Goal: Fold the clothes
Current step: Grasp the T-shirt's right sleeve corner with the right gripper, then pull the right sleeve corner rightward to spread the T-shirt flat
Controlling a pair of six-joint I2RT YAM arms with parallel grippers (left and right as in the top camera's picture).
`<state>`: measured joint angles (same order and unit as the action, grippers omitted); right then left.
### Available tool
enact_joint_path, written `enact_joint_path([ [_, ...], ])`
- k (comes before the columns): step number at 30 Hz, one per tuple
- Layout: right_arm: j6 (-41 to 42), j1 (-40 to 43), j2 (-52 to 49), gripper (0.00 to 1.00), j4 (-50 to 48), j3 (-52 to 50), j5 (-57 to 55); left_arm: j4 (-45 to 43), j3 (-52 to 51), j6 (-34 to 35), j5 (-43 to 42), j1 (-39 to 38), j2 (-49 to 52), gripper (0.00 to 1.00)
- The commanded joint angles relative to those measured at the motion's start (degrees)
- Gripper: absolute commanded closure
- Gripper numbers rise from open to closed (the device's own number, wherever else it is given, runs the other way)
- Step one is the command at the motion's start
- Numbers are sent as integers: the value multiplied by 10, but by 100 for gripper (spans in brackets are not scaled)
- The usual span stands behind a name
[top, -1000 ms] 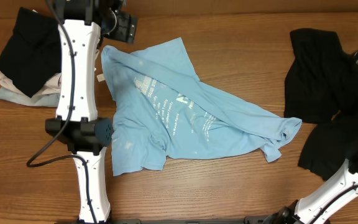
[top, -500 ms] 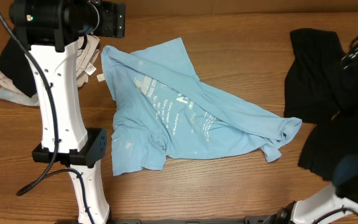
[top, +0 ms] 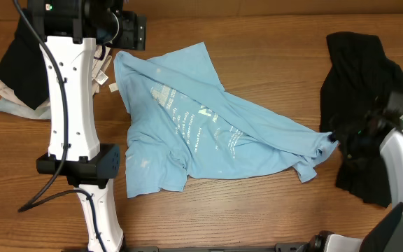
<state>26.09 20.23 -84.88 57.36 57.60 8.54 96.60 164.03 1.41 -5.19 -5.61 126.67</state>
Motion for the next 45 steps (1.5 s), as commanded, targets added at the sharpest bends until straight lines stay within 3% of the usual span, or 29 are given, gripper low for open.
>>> enact_joint_path([
  [1, 25, 0, 6, 43, -64, -66, -4, -12, -26, 7, 3, 2, 0, 16],
  [11, 25, 0, -3, 48, -172, -146, 8, -28, -54, 7, 9, 2, 2, 16],
  [27, 24, -1, -6, 56, -220, -149, 27, -37, -54, 7, 9, 4, 2, 16],
  [37, 24, -45, -41, 59, -259, -153, 26, -39, -54, 8, 9, 4, 2, 16],
  [45, 24, -43, -49, 75, -264, -152, -1, -39, -54, 8, 9, 4, 2, 16],
])
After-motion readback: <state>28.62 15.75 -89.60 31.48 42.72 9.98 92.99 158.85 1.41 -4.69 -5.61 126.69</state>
